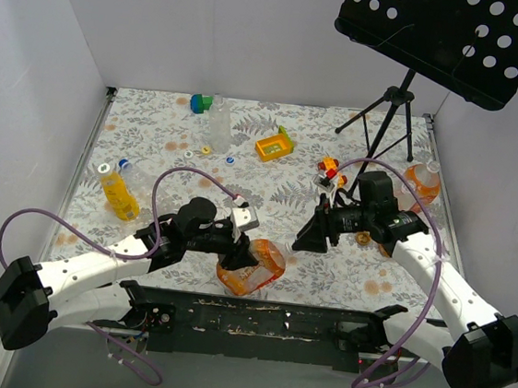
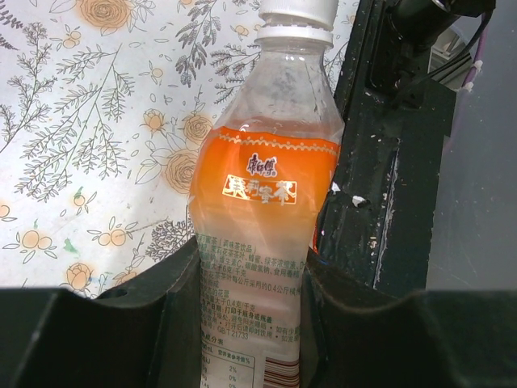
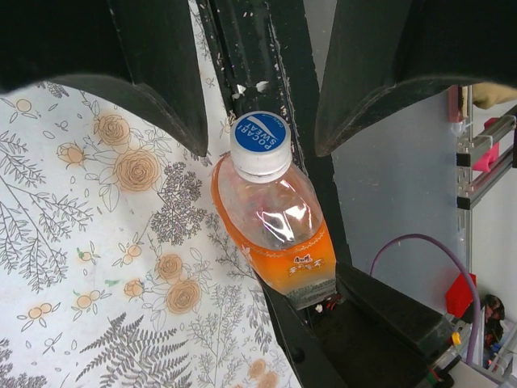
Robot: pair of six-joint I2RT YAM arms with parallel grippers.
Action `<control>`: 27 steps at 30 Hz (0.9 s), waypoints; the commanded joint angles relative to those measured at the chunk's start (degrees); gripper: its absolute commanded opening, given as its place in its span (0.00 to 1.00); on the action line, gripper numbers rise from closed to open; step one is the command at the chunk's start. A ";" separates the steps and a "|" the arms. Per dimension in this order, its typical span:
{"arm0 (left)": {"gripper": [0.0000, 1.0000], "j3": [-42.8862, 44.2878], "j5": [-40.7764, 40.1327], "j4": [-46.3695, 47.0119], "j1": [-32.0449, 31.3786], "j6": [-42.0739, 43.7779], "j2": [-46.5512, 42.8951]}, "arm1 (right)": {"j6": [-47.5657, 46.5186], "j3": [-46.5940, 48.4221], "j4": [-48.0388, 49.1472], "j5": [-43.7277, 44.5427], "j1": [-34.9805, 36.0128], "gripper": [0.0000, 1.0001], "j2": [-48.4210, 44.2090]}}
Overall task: Unscrew the bottle caps
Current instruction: Unscrew the bottle cap from the plastic bottle.
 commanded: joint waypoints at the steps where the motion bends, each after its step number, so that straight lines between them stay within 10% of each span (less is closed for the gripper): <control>1: 0.00 1.92 -0.83 1.13 -0.21 -0.15 -0.08 | 1.00 0.22 0.28 1.74 1.77 0.61 0.47; 6: 0.00 2.18 -1.09 1.22 -0.30 -0.15 0.00 | -0.05 0.66 -1.48 3.15 3.09 0.52 1.52; 17: 0.00 1.04 -1.36 1.04 -0.38 0.38 -1.31 | -11.36 2.85 -7.79 -1.76 3.97 0.01 1.79; 27: 0.00 0.51 1.10 0.87 -0.30 1.61 -1.67 | -86.42 13.85 -40.61 -2.85 6.78 0.01 3.91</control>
